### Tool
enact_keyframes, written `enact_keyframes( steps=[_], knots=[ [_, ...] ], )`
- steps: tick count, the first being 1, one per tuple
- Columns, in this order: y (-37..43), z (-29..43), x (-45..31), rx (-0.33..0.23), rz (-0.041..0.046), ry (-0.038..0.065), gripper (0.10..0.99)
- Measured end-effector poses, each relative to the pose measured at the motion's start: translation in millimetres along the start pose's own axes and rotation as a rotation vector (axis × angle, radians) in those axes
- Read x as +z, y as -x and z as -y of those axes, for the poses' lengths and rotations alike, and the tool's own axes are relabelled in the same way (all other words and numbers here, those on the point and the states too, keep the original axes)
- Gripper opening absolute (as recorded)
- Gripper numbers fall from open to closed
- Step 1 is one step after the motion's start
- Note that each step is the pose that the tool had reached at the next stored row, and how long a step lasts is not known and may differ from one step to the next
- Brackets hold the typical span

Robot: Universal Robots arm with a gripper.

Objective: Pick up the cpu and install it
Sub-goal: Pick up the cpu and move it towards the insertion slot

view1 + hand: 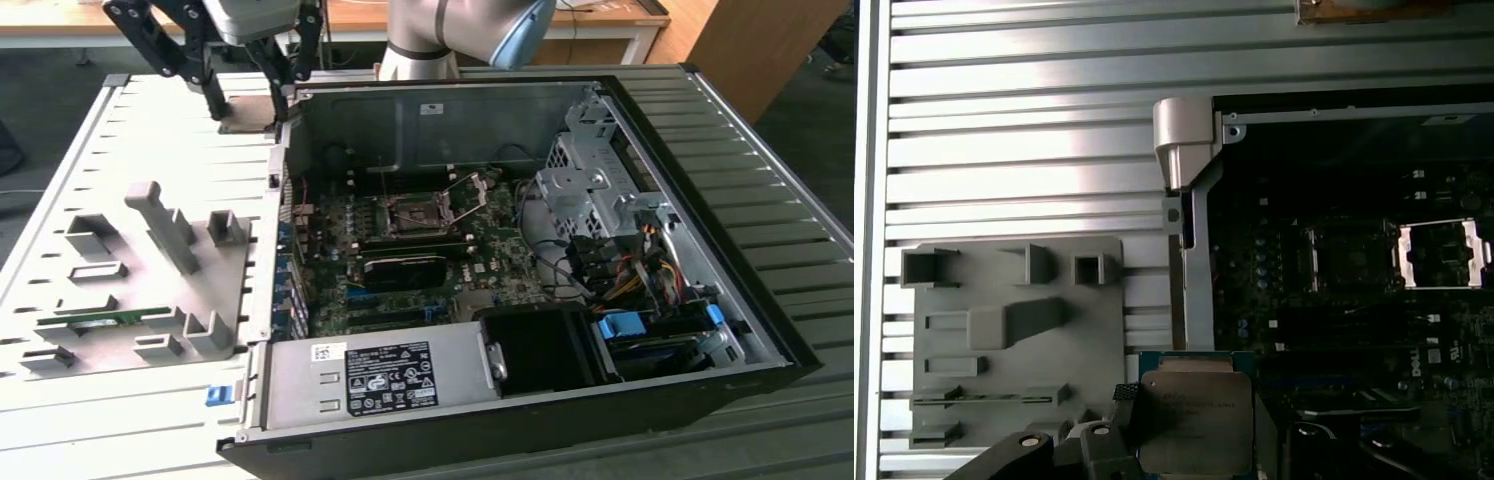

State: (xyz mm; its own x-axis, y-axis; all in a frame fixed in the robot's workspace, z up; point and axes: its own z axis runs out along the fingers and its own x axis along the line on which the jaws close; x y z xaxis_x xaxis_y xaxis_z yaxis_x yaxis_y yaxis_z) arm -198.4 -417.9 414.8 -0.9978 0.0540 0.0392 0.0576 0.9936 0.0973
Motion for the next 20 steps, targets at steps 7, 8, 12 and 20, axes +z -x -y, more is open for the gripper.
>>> enact_keyframes(
  steps=[7,8,12,20],
  knots=[
    [19.8,-5.7,0.0,0.0,0.0001,0.0,0.541],
    [22.3,-7.1,0.0,0.0,0.0,0.0,0.541],
    [31.4,-12.1,0.5,0.0,0.0001,0.0,0.541],
    [43.7,-18.9,1.5,0.0,0.0,0.0,0.541]
  ],
)
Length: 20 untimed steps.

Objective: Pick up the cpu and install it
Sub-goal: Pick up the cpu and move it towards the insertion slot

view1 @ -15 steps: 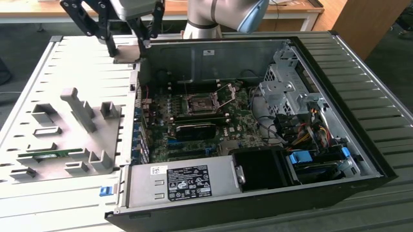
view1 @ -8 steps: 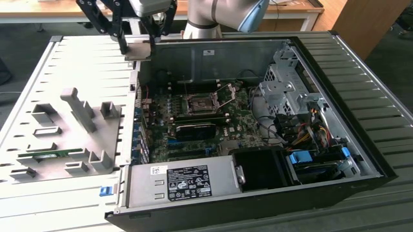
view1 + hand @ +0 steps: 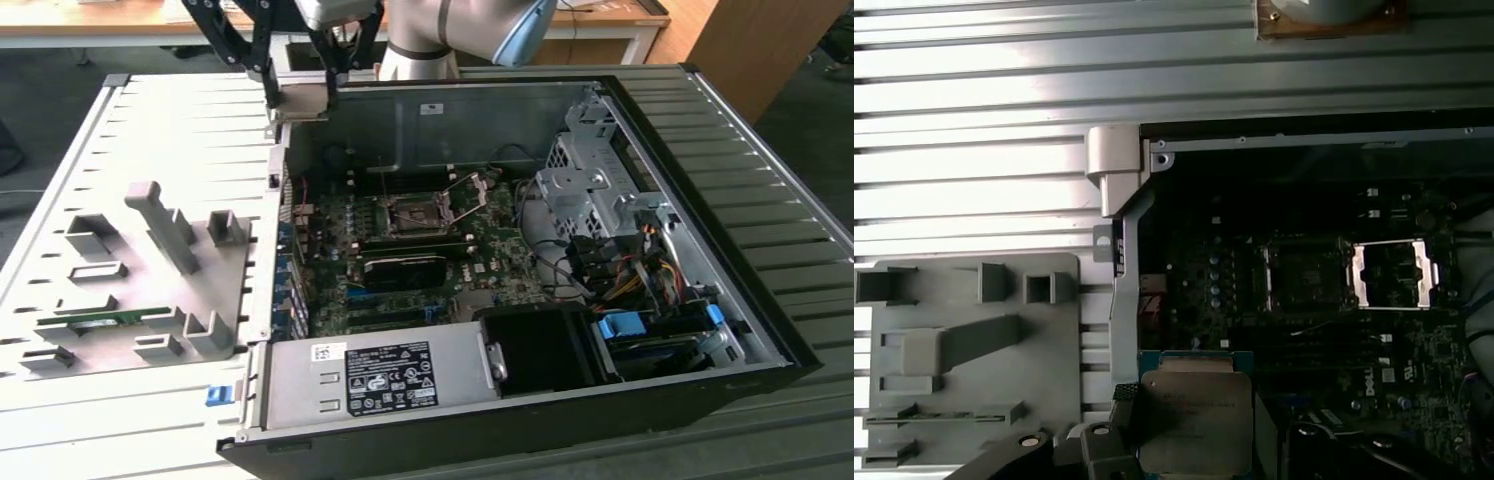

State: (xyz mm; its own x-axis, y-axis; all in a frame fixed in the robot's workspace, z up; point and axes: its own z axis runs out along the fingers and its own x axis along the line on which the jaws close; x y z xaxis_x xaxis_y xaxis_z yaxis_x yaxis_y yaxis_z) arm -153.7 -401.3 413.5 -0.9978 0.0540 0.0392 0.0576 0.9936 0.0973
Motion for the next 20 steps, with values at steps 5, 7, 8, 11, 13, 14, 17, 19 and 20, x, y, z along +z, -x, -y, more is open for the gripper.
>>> enact_keyframes(
  steps=[5,7,8,11,13,14,17,19,20],
  knots=[
    [6.9,-6.0,1.2,0.0,0.0,0.0,0.541],
    [11.1,-8.8,1.7,0.0,0.0,0.0,0.541],
    [13.6,-9.8,1.9,0.0,0.0,0.0,0.541],
    [22.5,-12.7,2.5,0.0,0.0,0.0,0.541],
    [29.0,-14.1,2.8,0.0,0.0,0.0,0.541],
    [32.0,-14.7,3.0,0.0,0.0,0.0,0.541],
    [40.4,-17.3,3.5,0.0,-0.0001,0.0,0.541],
    [45.5,-19.4,3.9,0.0,0.0,0.0,0.541],
    [48.1,-20.5,4.1,0.0,0.0,0.0,0.541]
  ],
)
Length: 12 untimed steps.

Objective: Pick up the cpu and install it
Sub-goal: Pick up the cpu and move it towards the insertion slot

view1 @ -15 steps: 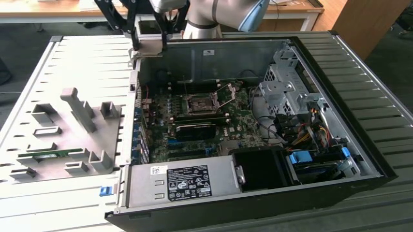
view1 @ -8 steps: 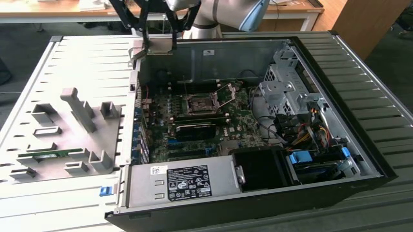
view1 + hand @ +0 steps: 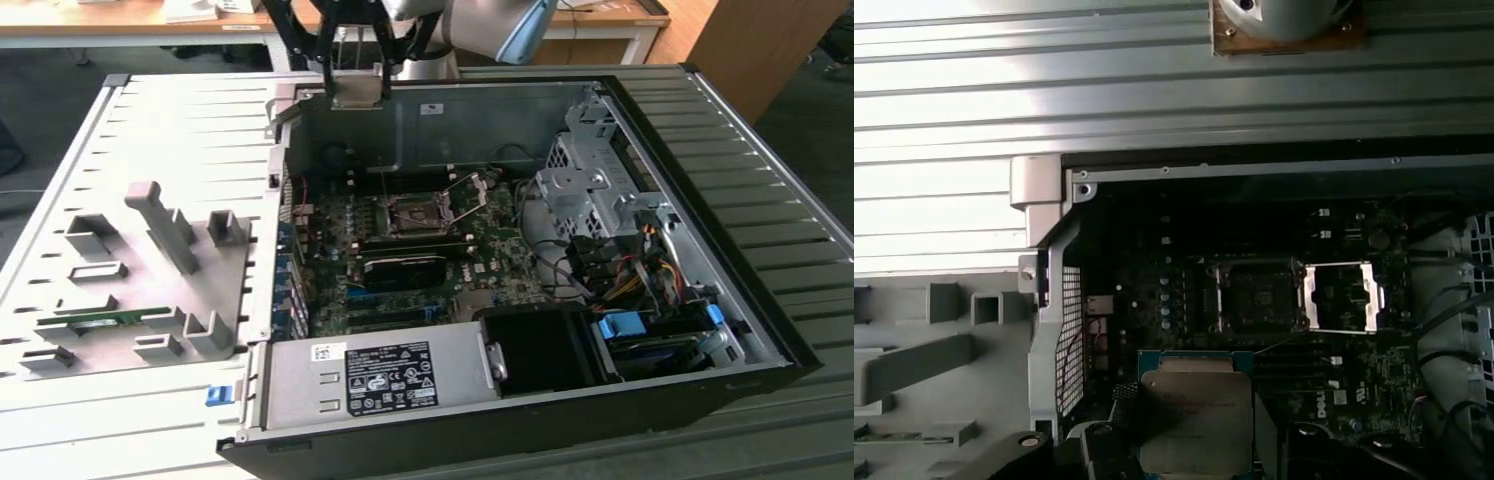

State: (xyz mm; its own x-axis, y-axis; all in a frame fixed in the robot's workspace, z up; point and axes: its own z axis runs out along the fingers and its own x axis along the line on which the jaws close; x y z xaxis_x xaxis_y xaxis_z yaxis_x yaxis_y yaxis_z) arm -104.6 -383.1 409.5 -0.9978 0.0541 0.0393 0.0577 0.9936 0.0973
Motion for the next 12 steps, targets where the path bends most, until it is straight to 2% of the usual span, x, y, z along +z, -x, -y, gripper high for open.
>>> enact_keyframes(
  steps=[12],
  knots=[
    [28.5,-9.7,1.2,0.0,0.0001,0.0,0.541]
  ],
)
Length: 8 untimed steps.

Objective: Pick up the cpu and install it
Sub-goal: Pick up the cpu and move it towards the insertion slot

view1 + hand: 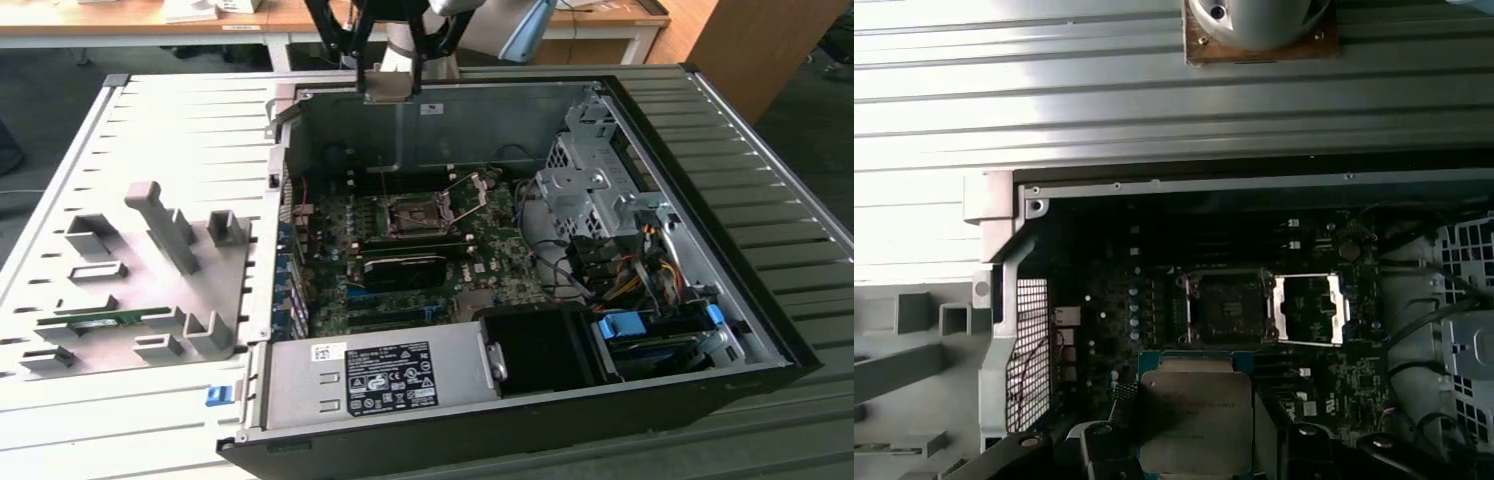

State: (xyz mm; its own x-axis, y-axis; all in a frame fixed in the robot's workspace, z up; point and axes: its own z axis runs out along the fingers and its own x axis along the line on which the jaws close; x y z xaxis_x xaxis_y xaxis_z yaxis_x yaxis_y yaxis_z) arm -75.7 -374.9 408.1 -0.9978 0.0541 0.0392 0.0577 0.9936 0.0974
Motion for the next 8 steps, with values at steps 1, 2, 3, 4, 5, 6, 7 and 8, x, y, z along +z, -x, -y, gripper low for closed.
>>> enact_keyframes(
  steps=[1,2,3,4,5,6,7,8],
  knots=[
    [2.4,-0.6,0.0,0.0,0.0,0.0,0.541],
    [4.7,-1.4,0.1,0.0,-0.0001,0.0,0.541],
    [7.1,-2.1,0.2,0.0,0.0,0.0,0.541],
    [9.5,-2.9,0.3,0.0,0.0,0.0,0.541],
    [11.3,-3.5,0.4,0.0,0.0001,0.0,0.541],
    [13.2,-4.2,0.5,0.0,0.0002,0.0,0.541],
    [15.2,-5.0,0.5,0.0,0.0003,0.0,0.541],
    [17.2,-5.8,0.6,0.0,0.0003,0.0,0.541]
  ],
)
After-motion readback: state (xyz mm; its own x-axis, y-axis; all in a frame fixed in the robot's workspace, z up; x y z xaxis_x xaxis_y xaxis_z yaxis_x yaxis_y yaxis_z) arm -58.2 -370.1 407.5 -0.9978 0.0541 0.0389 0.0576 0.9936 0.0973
